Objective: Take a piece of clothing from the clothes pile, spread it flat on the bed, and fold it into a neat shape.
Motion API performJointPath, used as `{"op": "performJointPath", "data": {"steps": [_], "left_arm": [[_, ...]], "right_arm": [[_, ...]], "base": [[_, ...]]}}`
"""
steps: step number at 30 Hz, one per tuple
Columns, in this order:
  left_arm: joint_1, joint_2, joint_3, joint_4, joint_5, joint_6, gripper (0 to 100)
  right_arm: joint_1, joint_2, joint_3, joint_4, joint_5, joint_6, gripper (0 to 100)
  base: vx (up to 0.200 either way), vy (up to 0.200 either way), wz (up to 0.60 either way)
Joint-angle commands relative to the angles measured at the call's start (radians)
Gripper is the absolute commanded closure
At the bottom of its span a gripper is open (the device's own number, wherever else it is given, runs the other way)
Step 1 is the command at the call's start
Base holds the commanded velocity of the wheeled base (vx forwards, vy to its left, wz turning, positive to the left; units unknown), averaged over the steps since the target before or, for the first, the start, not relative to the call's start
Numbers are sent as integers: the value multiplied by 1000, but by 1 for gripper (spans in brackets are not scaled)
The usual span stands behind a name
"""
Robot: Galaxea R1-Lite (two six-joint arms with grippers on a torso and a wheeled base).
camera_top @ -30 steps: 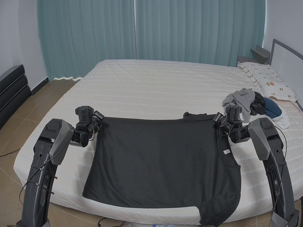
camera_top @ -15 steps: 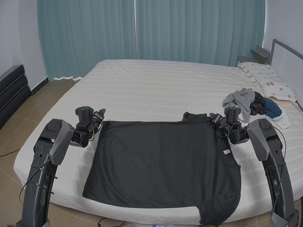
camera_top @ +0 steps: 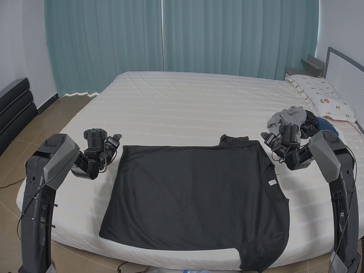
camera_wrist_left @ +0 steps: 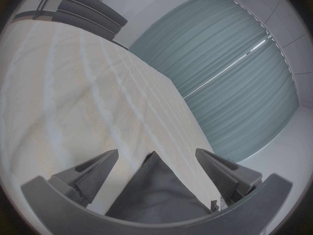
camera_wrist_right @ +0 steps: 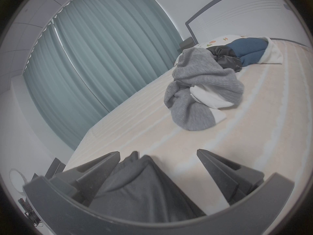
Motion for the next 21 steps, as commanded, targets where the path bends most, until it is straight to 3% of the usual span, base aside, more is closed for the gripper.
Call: {"op": "performJointPath", "data": {"steps": [1,5,8,14,17,21], "left_arm": [[-6,-353,434,-71,-67,-20,0],[-7,-445,610,-99,-113,-21,0],[-20,-534,793,-153,-147,-21,0],[-52,-597,1038,-262,-156,-20,0],[-66,-594,1135,-326,-156,-24,0],[-72,-586,1192,-354,-158,-30,0]], "right_arm": [[23,-430,607,-118,103,33,0],[40,-519,846,-193,163,38,0],[41,-576,1062,-346,226,40,0],[46,-599,1302,-509,234,58,0],[46,-597,1404,-598,271,112,0],[43,-578,1472,-687,332,121,0]], "base": [[0,0,0],[0,0,0],[0,0,0],[0,0,0],[-200,0,0],[-200,0,0]]}}
